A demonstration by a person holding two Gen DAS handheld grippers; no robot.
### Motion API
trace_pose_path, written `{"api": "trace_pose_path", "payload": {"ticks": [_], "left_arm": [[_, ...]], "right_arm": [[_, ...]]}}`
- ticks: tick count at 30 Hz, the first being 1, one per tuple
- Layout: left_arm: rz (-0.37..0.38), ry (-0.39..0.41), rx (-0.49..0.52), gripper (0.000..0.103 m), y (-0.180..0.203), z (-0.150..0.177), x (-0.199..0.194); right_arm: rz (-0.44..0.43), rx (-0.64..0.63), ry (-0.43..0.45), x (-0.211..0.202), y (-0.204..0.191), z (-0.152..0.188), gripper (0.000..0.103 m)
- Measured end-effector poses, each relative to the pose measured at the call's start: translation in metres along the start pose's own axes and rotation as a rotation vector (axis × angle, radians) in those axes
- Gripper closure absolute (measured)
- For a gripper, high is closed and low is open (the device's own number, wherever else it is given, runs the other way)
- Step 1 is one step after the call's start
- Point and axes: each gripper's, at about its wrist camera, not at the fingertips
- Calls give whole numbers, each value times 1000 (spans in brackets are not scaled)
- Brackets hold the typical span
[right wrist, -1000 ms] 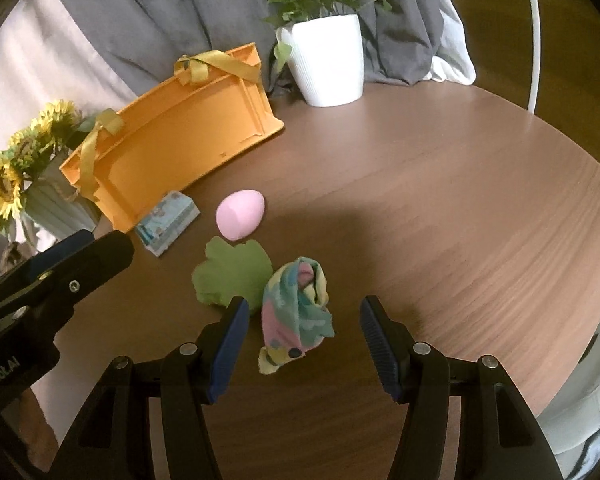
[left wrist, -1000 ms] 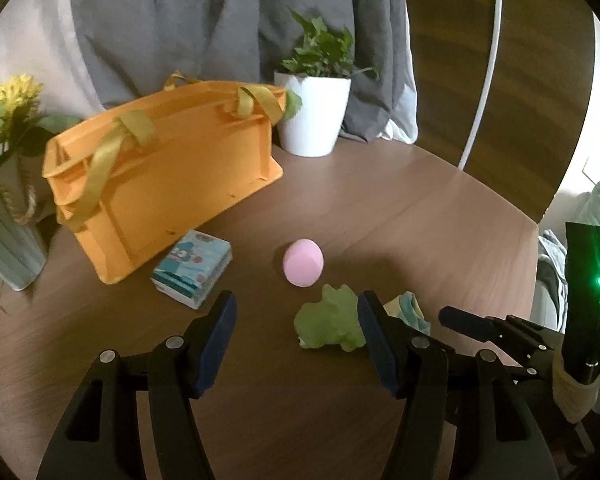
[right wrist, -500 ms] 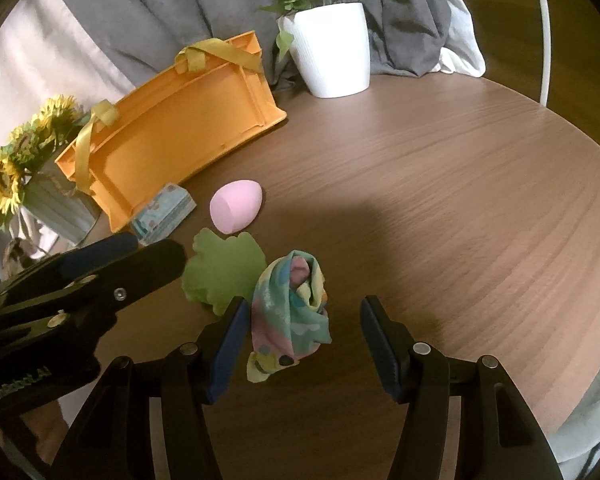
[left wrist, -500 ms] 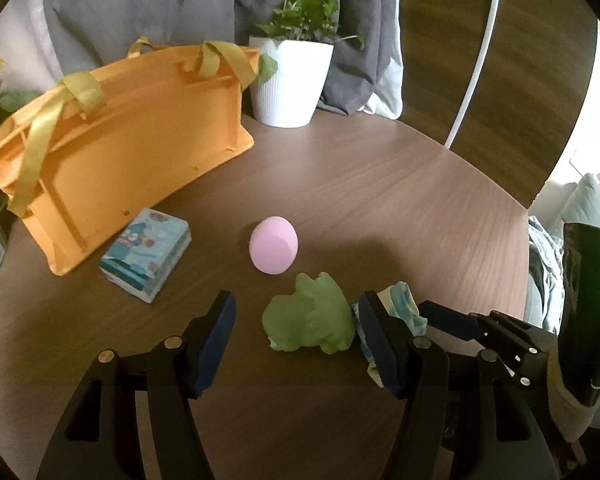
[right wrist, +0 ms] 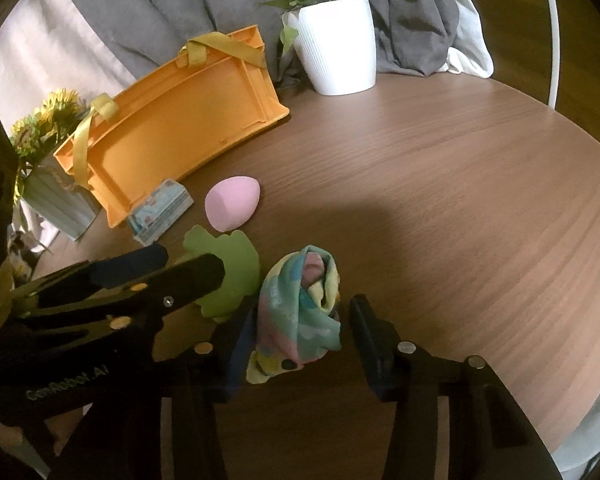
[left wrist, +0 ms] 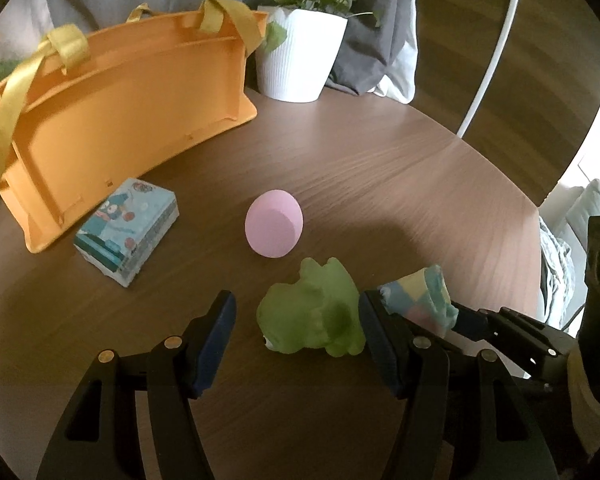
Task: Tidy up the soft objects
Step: 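Grasp the green frog plush with the left tool while the right tool grasps the pastel scarf, then carry the frog plush and pastel scarf over the orange crate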
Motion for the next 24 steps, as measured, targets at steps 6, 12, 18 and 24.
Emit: {"api": "trace_pose_path", "payload": {"ticks": [6, 12, 18, 24], "left_arm": [[9, 0, -9, 54, 1, 1, 0], [-33, 31, -6, 59, 4, 1, -6], [-54, 52, -42, 60, 3, 1, -12], [-79, 75, -59, 60, 10, -1, -16]], "right_arm": [[5, -20, 1, 2, -1, -1, 63], [11, -24, 1, 0, 2, -3, 63], [15, -35, 1, -3, 5, -9, 63], [14, -61, -5, -7, 8, -16, 63]]}}
Point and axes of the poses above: each gripper's, at about its wrist camera, not at the fingertips, and x roughly the way its jaws point, y to its right, z to its underside, and after that the axes turned 4 degrees about -z, right-handed
